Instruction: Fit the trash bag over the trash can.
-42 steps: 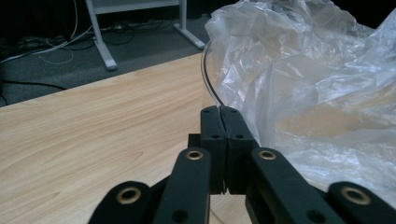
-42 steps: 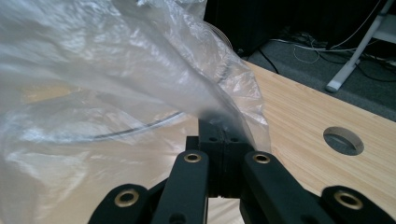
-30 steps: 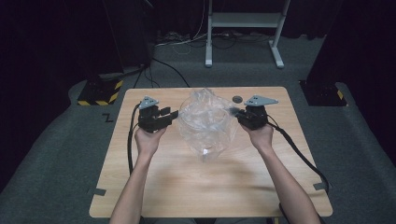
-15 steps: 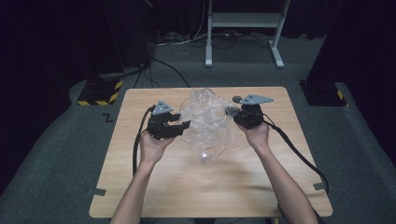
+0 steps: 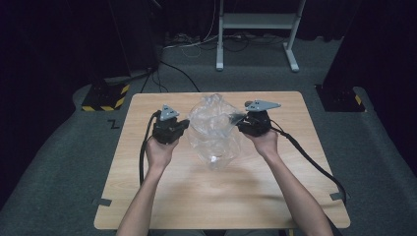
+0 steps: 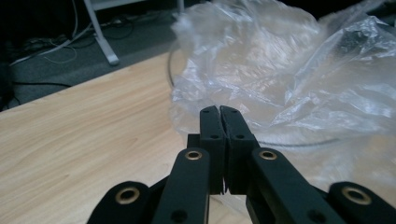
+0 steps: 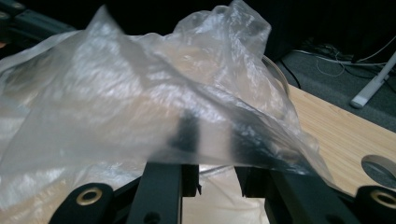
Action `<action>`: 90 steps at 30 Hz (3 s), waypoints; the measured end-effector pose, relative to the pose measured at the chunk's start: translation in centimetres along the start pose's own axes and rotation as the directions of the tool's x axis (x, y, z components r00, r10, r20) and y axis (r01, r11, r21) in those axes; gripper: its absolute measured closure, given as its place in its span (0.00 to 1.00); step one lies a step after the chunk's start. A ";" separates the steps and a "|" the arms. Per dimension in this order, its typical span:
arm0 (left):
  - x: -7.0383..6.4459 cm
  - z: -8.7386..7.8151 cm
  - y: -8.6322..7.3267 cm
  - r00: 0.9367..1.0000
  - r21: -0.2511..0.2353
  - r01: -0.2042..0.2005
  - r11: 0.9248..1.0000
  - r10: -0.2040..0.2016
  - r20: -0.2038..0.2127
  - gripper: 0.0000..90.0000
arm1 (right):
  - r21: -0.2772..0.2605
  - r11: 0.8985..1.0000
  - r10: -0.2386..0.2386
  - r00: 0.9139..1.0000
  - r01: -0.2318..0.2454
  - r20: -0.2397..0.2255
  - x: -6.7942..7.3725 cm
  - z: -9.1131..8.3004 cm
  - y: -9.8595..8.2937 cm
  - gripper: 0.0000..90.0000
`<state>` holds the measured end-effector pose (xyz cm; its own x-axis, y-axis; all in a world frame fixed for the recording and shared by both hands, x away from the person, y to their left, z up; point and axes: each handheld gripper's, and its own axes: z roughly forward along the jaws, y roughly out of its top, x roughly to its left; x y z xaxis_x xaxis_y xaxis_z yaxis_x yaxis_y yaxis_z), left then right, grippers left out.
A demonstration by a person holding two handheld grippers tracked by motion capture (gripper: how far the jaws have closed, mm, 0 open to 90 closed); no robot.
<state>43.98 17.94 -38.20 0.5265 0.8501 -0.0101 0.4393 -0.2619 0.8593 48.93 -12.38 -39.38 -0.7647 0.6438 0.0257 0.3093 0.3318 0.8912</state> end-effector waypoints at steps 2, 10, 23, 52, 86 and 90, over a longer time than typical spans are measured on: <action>0.3 0.4 -0.1 1.000 -0.018 0.017 1.000 -0.017 -0.004 0.98 | 0.002 1.000 -0.003 1.000 0.003 -0.007 0.1 0.2 -0.1 0.83; 1.5 1.7 -0.2 0.999 -0.036 0.052 0.998 -0.051 0.008 1.00 | 0.029 0.999 -0.022 1.000 0.023 -0.021 0.1 0.1 0.0 0.92; 2.9 3.6 -0.1 0.989 -0.055 0.136 0.989 -0.132 0.068 1.00 | 0.098 0.994 -0.048 0.996 0.055 -0.072 0.3 -0.9 0.2 1.00; 3.3 5.2 0.7 0.985 -0.083 0.160 0.984 -0.154 0.071 1.00 | -0.008 1.000 -0.024 0.999 0.024 0.044 -0.4 -2.3 0.6 0.88; 2.0 5.0 0.9 0.977 -0.057 0.131 0.990 -0.119 0.175 1.00 | 0.054 0.995 -0.086 0.996 0.087 -0.026 1.2 -4.3 0.9 0.76; 2.1 5.1 0.9 0.979 -0.054 0.130 0.990 -0.120 0.166 1.00 | 0.019 0.996 -0.086 0.996 0.086 -0.004 1.0 -4.8 1.1 0.86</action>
<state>49.21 17.13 -40.08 0.5838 0.7875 -0.1977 0.4639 -0.1237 0.8772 45.80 -14.71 -36.17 -0.7910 0.6098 -0.0491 0.2530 0.3992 0.8812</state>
